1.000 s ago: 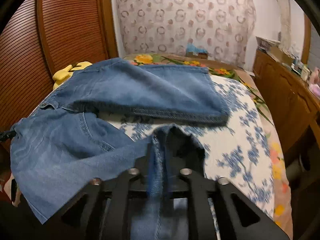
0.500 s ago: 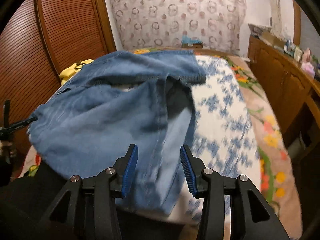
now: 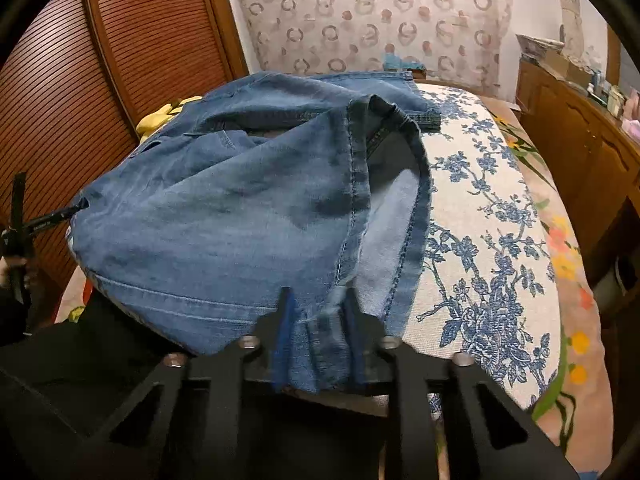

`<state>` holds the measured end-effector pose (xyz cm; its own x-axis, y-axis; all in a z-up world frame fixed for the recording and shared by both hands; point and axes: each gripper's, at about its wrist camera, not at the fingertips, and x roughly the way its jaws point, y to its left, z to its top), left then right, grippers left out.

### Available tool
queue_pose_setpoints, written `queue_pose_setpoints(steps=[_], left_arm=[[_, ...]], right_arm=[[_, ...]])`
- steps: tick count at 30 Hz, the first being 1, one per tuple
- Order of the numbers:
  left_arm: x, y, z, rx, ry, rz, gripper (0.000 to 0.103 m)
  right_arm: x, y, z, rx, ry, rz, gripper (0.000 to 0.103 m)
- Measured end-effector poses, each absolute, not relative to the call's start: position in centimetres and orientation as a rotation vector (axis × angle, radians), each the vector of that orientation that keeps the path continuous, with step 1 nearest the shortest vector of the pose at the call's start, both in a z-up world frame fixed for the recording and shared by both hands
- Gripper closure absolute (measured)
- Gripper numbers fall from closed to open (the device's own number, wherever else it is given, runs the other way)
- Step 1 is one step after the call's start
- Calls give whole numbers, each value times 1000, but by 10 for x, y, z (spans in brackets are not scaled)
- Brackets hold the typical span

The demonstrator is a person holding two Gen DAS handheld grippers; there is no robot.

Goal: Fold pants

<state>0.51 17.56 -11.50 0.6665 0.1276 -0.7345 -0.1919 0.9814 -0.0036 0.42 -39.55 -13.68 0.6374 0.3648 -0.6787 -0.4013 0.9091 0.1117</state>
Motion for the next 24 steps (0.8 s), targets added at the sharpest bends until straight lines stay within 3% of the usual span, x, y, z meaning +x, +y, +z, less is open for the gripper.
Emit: queue_pose_setpoints(steps=[6,15,24], left_arm=[[3,186,-125,-127,835,156,54],[-12,200,-103,-192,746,147,54],[7,205,-132,-225,805,138,54]], right_arm=[[1,-394,-127,-38,711,440,96],[-1,-394,-117,-35,653,423,96],[2,-398,-112,-6,630,434,96]])
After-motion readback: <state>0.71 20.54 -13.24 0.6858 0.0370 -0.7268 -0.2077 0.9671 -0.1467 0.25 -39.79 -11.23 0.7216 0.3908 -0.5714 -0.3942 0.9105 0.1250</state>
